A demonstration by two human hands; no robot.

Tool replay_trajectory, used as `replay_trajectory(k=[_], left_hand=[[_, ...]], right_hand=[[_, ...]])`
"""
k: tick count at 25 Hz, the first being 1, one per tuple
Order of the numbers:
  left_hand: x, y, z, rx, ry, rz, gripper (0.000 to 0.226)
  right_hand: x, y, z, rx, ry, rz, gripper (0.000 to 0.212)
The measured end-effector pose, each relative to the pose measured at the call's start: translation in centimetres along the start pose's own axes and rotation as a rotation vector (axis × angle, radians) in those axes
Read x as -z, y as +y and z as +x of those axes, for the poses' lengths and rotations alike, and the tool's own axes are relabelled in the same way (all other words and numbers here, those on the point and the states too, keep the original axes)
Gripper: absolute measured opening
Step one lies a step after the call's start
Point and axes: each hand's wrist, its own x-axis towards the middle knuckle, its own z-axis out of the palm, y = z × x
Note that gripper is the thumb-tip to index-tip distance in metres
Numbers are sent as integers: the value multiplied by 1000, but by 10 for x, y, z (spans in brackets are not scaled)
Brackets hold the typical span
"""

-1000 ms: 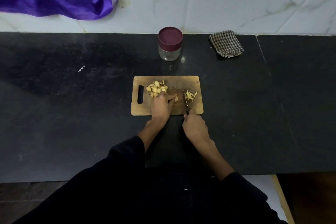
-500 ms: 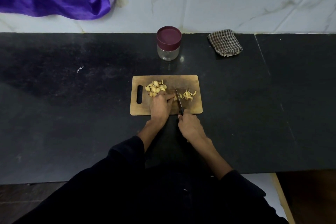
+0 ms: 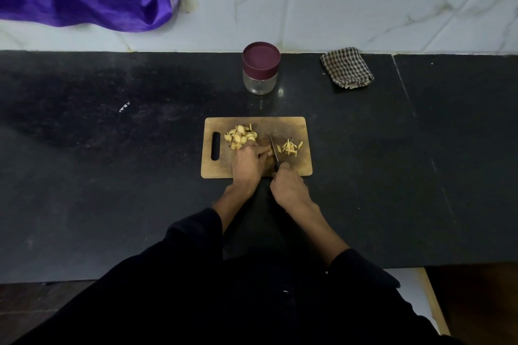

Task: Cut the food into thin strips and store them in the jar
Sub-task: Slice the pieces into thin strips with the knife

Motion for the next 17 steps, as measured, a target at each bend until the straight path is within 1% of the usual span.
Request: replay_trajectory(k=[5,8,13,17], left_hand=[[-4,1,0,43,12,-22,24],[-3,1,1,38,8,-16,24],[-2,1,1,70,0,-7,26],[-1,3,-1,44,-4,-10,24]], right_hand=[[-9,18,-15,-2,-15,-55,26],[-12,23,-18,7,-10,-70,28],[-4,23,-13,-26,75,12,30],[0,25,-15,10,55,56,31]])
